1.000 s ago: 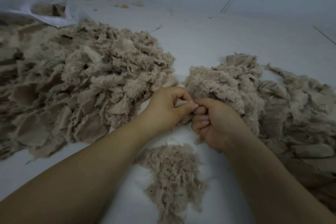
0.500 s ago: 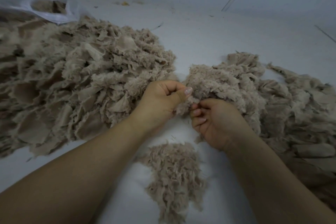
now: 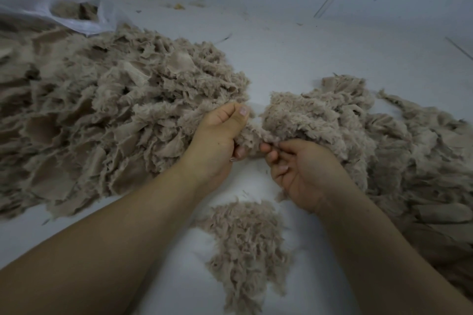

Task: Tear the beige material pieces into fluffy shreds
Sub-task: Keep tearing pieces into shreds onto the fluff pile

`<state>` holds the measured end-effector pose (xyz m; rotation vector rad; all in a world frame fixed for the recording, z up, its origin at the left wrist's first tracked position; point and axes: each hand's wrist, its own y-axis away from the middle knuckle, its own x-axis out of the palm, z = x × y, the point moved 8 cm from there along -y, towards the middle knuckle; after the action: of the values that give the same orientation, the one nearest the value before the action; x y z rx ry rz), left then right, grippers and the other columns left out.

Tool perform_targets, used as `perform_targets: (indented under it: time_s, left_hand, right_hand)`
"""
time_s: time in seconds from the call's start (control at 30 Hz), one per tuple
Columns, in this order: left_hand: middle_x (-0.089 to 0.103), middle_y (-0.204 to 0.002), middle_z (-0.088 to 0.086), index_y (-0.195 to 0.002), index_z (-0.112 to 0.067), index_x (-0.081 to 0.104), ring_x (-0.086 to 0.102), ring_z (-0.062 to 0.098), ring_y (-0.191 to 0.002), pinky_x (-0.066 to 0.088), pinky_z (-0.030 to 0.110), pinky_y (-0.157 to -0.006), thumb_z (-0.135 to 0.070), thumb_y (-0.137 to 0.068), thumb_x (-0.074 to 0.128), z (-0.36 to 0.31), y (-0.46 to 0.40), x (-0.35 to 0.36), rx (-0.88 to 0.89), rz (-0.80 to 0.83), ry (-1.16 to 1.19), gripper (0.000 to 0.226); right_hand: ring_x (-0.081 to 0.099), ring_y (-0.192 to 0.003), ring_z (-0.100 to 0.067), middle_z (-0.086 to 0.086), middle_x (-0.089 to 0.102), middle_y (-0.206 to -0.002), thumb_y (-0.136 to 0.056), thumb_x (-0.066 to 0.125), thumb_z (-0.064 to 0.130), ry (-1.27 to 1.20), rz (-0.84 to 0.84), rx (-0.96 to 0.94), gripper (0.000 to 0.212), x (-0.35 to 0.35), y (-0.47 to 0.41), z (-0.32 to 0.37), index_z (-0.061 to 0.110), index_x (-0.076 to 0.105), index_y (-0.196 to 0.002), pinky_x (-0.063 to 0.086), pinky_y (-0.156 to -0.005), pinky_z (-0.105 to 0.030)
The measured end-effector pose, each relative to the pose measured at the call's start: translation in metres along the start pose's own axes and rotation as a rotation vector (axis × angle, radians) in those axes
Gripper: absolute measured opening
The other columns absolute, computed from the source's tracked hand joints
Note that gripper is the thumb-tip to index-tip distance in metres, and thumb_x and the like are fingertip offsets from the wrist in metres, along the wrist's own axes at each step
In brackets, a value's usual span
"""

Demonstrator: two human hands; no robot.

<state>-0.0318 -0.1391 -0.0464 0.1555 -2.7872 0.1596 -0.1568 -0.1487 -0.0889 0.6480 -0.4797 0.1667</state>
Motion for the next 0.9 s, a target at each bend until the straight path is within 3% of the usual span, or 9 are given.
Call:
perform_targets:
  time_s: [0.2, 0.47, 0.63, 0.8, 0.9]
  left_hand:
    - [0.032, -0.056, 0.007, -0.073, -0.014, 0.045, 0.030, 0.013, -0.042, 0.021, 0.023, -0.042, -0.018, -0.101, 0.046, -0.005, -0.002, -0.006, 0.008, -0.017, 0.081, 0.029]
    - [0.044, -0.058, 0.006, -0.085, -0.007, 0.048, 0.033, 0.015, -0.040, 0.022, 0.023, -0.043, -0.021, -0.101, 0.045, -0.005, -0.005, -0.013, -0.009, -0.036, 0.203, 0.021]
    - [0.045, -0.057, 0.006, -0.075, -0.014, 0.045, 0.043, 0.019, -0.041, 0.029, 0.021, -0.038, -0.021, -0.097, 0.056, 0.007, -0.002, -0.005, -0.101, 0.057, -0.144, 0.026]
    - [0.058, -0.080, 0.006, -0.107, -0.014, 0.059, 0.048, 0.019, -0.043, 0.031, 0.022, -0.036, -0.025, -0.095, 0.061, 0.019, -0.003, -0.005, -0.216, 0.104, -0.261, 0.017]
    - [0.059, -0.072, 0.014, -0.105, -0.010, 0.067, 0.047, 0.017, -0.043, 0.032, 0.020, -0.035, -0.019, -0.094, 0.063, 0.019, -0.002, 0.003, -0.222, 0.240, -0.283, 0.015]
  right_hand:
    - [0.051, -0.052, -0.010, -0.016, 0.066, -0.078, -0.102, 0.034, 0.001, -0.004, -0.005, -0.013, 0.025, -0.001, -0.002, 0.000, -0.003, 0.055, -0.088, 0.026, -0.035, -0.013]
    - [0.063, -0.051, -0.012, -0.014, 0.072, -0.073, -0.101, 0.042, 0.000, -0.014, 0.001, -0.063, 0.023, -0.002, -0.005, 0.001, -0.002, 0.059, -0.086, 0.030, -0.034, -0.015]
    - [0.056, -0.046, -0.007, -0.007, 0.064, -0.057, -0.096, 0.045, -0.009, 0.027, 0.027, -0.129, 0.023, -0.002, -0.007, 0.005, 0.002, 0.055, -0.079, 0.030, -0.034, -0.014]
    - [0.053, -0.046, -0.006, -0.007, 0.062, -0.057, -0.093, 0.049, -0.011, 0.070, 0.044, -0.154, 0.030, -0.001, -0.007, 0.007, 0.004, 0.062, -0.070, 0.031, -0.034, -0.015]
    - [0.053, -0.047, -0.005, -0.005, 0.063, -0.060, -0.093, 0.053, -0.009, 0.086, 0.060, -0.157, 0.027, 0.000, -0.008, 0.006, 0.005, 0.066, -0.074, 0.032, -0.035, -0.015]
